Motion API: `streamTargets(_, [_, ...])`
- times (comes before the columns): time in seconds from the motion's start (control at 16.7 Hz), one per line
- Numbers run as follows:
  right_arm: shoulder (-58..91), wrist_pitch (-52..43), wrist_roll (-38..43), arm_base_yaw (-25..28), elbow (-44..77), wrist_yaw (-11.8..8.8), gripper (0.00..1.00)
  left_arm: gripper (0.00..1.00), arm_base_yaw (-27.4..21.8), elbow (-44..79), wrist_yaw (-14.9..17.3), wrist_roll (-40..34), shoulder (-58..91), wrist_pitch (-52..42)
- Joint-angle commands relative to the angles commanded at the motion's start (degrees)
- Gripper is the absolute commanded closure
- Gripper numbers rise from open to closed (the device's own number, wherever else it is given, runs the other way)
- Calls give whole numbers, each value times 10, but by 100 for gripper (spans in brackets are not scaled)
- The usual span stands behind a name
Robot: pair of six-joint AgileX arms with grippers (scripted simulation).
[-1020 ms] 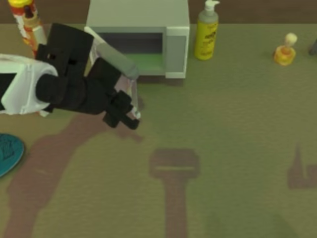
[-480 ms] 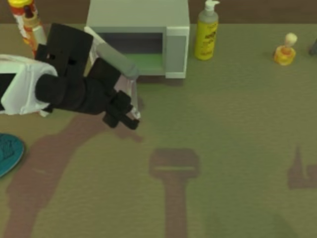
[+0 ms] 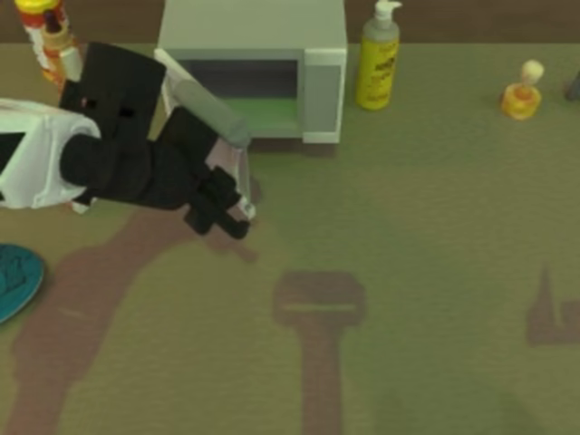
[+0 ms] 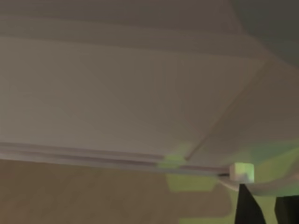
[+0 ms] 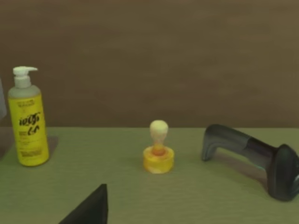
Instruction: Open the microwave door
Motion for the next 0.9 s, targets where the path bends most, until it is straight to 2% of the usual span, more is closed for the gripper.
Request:
streamTargets(0.24, [0,0,0,0,0,0,0,100,10,-1,12,20,-2,-6])
streamTargets(0.9, [0,0,0,0,0,0,0,100,10,-1,12,20,-2,-6])
